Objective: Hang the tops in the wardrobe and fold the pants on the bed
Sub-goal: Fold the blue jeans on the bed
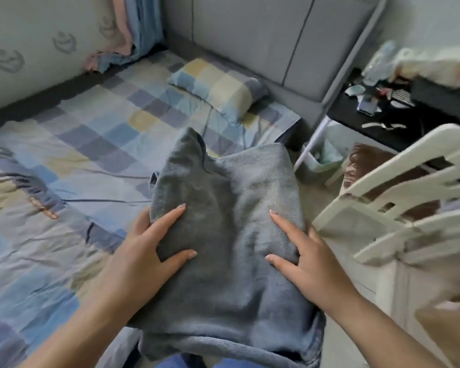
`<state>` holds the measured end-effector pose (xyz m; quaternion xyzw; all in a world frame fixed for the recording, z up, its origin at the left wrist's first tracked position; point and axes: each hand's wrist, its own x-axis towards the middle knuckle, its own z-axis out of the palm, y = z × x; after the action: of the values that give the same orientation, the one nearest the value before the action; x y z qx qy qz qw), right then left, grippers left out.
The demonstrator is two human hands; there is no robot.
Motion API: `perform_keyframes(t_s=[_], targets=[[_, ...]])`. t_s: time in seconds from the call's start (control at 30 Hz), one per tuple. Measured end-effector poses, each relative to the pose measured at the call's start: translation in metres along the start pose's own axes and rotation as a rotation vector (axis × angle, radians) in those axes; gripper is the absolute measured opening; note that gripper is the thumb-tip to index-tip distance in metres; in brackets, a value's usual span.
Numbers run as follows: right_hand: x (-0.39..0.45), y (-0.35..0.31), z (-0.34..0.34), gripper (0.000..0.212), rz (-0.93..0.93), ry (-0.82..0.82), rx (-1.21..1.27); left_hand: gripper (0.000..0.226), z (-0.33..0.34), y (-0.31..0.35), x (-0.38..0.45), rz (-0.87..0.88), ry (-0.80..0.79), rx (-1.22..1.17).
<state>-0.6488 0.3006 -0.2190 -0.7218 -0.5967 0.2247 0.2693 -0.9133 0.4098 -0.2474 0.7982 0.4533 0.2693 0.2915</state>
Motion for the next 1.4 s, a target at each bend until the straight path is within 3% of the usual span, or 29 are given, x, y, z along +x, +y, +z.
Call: perform_keyframes(t_s=[0.3,0.67,0.97,1.23,1.4], targets=[[-0.136,0.108,-0.103,0.076,0.341,0.266,0.009,0.072,0.140,0.139,0.034,0.290,-0.323,-0.082],[-0.267,0.238,-0.228,0.075,0.599,0.535,-0.008,0.074,0.328,0.327,0.046,0.521,-0.580,-0.164],[-0.282,0.342,-0.290,0.073,0.880,0.702,-0.023,0.072,0.480,0.435,0.119,0.743,-0.808,-0.208],[-0.255,0.404,-0.351,0.074,1.169,0.968,0.000,0.071,0.613,0.562,0.209,1.054,-1.087,-0.191],[-0.258,0.441,-0.372,0.070,1.331,1.135,0.000,0.074,0.691,0.629,0.216,1.171,-1.254,-0.227]])
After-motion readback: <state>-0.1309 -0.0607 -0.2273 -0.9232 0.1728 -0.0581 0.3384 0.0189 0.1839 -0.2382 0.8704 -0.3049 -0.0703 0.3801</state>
